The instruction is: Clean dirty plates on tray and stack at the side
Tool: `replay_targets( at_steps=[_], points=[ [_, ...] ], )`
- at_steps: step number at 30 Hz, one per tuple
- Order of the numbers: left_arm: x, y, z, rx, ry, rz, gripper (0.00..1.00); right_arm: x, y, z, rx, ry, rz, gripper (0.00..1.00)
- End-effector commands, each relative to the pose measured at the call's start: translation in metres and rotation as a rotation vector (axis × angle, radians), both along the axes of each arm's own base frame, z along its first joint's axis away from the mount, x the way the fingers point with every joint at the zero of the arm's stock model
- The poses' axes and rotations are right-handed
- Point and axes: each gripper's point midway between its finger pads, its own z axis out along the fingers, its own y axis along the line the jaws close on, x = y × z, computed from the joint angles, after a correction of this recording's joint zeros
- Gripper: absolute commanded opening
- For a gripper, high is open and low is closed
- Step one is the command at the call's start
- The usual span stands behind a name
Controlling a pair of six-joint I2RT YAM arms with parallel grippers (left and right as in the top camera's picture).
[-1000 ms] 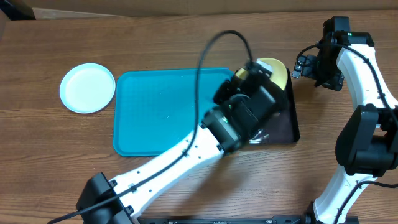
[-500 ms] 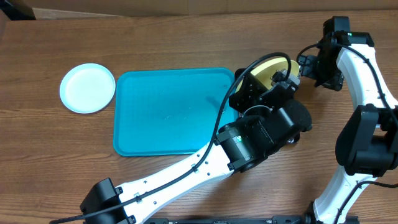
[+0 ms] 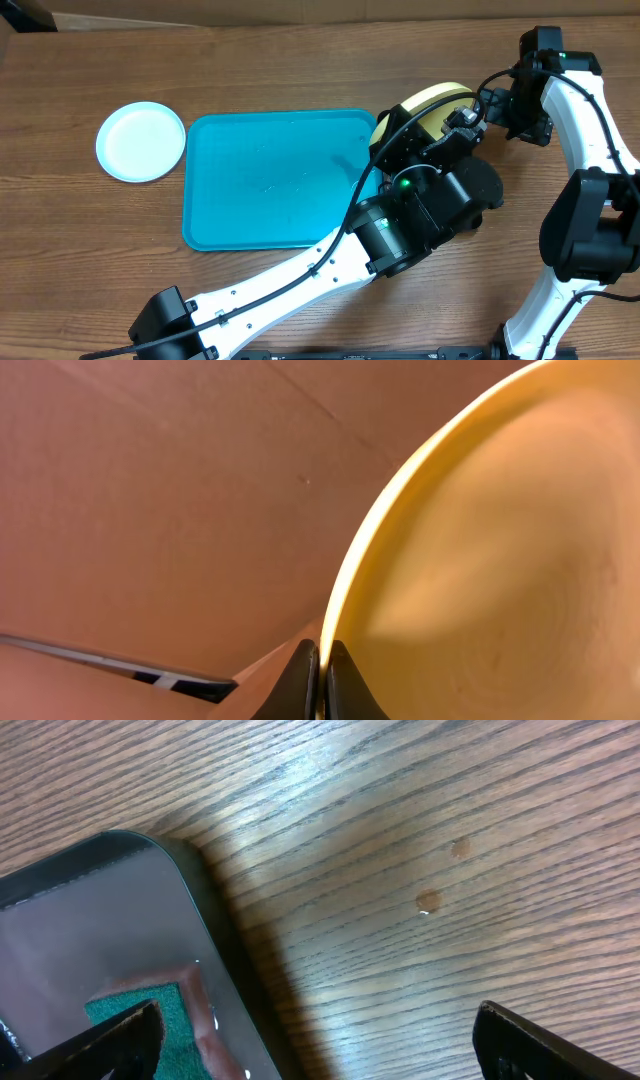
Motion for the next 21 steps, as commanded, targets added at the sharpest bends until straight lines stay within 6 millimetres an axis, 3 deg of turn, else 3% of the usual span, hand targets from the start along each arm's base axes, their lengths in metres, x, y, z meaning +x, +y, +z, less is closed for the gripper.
replay_targets(
  at_steps=[1, 5, 8, 11, 15, 18, 21],
  points=[
    [0.002, 0.003, 0.009, -0.026, -0.026, 0.037, 0.04, 0.004, 0.000, 0.010, -0.009, -0.028, -0.001, 1.00],
    [0.007, 0.006, 0.007, -0.161, -0.034, 0.061, 0.04, 0.004, 0.000, 0.010, -0.009, -0.028, -0.001, 1.00],
    [0.003, 0.000, 0.005, -0.088, -0.016, 0.025, 0.04, 0.004, 0.000, 0.010, -0.009, -0.028, -0.001, 1.00],
    [0.012, 0.018, 0.017, -0.135, -0.076, 0.118, 0.04, 0.004, 0.000, 0.010, -0.009, -0.028, -0.001, 1.00],
    [0.007, 0.002, 0.001, -0.113, -0.001, 0.025, 0.04, 0.004, 0.000, 0.010, -0.009, -0.028, -0.001, 1.00],
    [0.006, 0.012, 0.007, -0.164, -0.045, 0.095, 0.04, 0.004, 0.000, 0.010, -0.009, -0.028, -0.001, 1.00],
    [0.007, 0.008, 0.000, -0.278, -0.030, 0.088, 0.04, 0.004, 0.000, 0.010, -0.009, -0.028, -0.001, 1.00]
  ],
)
